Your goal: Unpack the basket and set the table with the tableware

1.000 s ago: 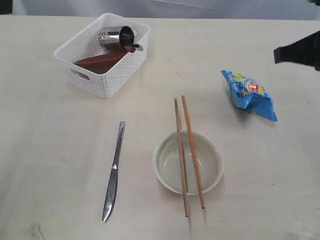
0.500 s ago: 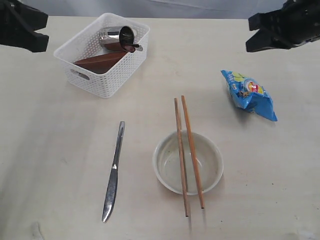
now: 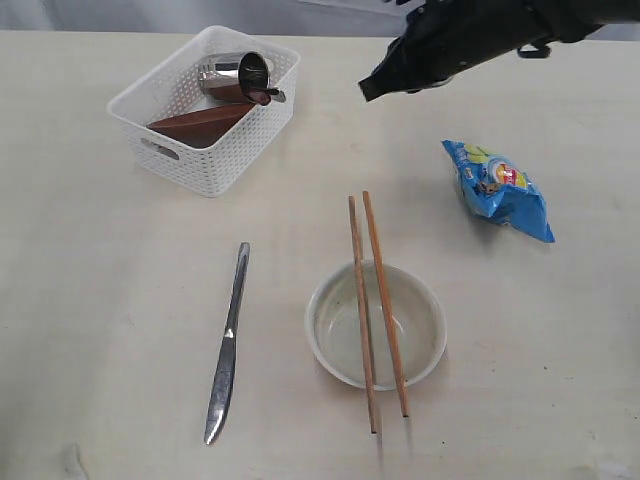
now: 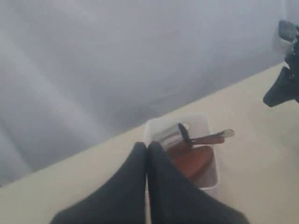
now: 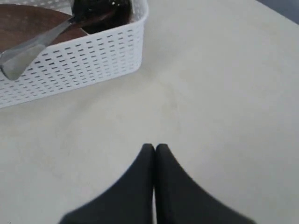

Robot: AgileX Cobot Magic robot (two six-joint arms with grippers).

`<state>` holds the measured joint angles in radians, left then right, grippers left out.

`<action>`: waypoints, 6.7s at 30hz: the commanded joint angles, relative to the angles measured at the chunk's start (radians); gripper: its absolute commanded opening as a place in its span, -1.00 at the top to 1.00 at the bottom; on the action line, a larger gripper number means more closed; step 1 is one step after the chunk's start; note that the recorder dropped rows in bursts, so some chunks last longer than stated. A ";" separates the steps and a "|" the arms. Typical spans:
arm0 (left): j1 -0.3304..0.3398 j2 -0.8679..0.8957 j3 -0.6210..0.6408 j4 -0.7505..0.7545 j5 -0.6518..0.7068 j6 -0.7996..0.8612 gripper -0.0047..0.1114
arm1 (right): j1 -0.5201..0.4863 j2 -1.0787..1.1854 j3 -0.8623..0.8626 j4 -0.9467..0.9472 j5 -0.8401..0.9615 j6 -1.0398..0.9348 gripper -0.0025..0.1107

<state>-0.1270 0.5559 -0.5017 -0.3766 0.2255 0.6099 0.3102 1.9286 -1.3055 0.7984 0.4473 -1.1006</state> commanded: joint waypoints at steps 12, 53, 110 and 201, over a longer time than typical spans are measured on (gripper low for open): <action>0.140 -0.080 0.023 0.182 0.062 -0.174 0.92 | 0.104 0.152 -0.142 0.098 -0.020 -0.135 0.35; 0.140 -0.080 0.023 0.182 0.061 -0.187 0.92 | 0.212 0.156 -0.143 0.068 -0.125 -0.145 0.38; 0.140 -0.080 0.023 0.182 0.040 -0.200 0.92 | 0.228 -0.009 -0.146 -0.265 0.013 0.260 0.96; -0.088 0.447 -0.234 -0.531 0.587 0.915 0.07 | 0.460 -0.428 -0.065 -0.316 0.636 0.431 0.96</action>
<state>-0.2054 0.9991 -0.7390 -0.8436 0.8263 1.4586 0.7761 1.5043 -1.3701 0.4407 1.0861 -0.6498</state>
